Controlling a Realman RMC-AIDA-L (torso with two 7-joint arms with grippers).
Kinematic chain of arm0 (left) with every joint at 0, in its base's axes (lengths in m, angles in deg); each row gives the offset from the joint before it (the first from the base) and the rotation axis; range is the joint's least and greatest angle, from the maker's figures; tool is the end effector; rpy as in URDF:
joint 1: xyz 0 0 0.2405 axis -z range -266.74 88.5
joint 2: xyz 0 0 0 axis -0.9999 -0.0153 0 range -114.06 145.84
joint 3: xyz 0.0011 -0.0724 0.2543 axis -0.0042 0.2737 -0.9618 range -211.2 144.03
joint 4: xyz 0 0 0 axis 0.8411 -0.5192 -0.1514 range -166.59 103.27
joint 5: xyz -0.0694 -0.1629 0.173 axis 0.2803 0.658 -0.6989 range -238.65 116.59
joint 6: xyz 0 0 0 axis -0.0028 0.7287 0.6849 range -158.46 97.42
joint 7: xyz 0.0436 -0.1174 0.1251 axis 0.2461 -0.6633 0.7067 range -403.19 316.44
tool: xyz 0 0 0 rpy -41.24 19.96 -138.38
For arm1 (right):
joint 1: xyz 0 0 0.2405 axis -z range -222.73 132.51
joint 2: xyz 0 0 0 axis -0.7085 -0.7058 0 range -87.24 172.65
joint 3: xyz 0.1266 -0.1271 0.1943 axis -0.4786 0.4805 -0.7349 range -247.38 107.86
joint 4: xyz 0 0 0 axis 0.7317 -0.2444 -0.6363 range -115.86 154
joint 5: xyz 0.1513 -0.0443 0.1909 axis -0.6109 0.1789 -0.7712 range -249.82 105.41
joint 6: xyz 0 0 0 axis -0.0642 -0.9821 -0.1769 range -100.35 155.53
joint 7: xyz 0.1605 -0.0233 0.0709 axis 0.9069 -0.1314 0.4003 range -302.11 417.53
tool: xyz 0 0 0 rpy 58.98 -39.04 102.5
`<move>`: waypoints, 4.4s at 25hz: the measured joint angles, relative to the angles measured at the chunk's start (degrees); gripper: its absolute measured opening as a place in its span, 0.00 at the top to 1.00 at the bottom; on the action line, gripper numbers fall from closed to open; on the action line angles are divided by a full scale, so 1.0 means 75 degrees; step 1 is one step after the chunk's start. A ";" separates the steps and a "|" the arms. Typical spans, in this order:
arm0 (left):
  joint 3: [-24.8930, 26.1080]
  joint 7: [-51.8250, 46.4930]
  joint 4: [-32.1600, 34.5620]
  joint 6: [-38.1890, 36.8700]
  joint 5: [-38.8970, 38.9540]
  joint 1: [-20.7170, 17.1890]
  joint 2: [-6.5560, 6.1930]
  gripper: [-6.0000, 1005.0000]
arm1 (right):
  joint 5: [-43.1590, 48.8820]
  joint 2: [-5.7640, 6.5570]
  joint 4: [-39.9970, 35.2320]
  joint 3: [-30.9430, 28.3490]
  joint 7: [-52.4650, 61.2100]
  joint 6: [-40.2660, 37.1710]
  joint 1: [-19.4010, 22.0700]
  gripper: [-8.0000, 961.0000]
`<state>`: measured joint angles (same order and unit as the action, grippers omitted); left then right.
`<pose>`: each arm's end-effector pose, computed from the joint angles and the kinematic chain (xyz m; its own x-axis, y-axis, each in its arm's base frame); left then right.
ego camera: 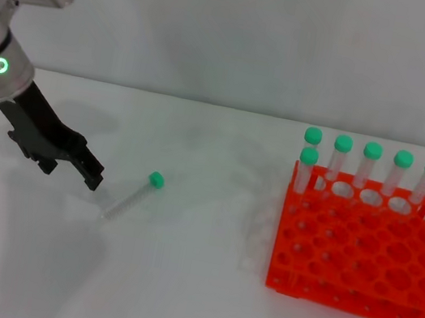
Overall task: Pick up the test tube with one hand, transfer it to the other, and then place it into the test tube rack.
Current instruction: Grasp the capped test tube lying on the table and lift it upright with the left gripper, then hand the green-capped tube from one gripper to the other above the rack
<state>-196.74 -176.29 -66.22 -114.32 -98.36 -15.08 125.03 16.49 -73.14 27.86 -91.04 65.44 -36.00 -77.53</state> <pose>-0.2549 0.4820 0.0591 0.3347 0.9420 -0.0228 0.8204 -0.3033 -0.4847 0.3634 0.4257 -0.0027 0.6602 0.0559 -0.7490 -0.7509 0.0264 -0.6599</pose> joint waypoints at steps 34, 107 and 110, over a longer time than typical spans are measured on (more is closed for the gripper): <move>0.0016 -0.0137 0.1455 0.2040 -0.0931 0.0063 0.0625 0.22 | -0.0062 0.0013 -0.0020 -0.0022 0.0000 0.0066 -0.0022 0.11; 0.0019 0.5063 0.1835 0.5355 0.4584 -0.0275 0.1186 0.81 | -0.0015 0.0040 -0.0050 -0.0194 0.0390 0.0001 0.0153 0.11; 0.0027 0.7029 0.1864 0.4962 0.6847 -0.0828 0.1199 0.81 | -0.0053 0.0049 -0.0069 -0.0215 0.0394 -0.0040 0.0161 0.11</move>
<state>-196.54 -123.57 -52.24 -77.11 -47.01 -21.29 134.02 16.10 -72.78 27.34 -92.66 68.40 -36.30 -76.33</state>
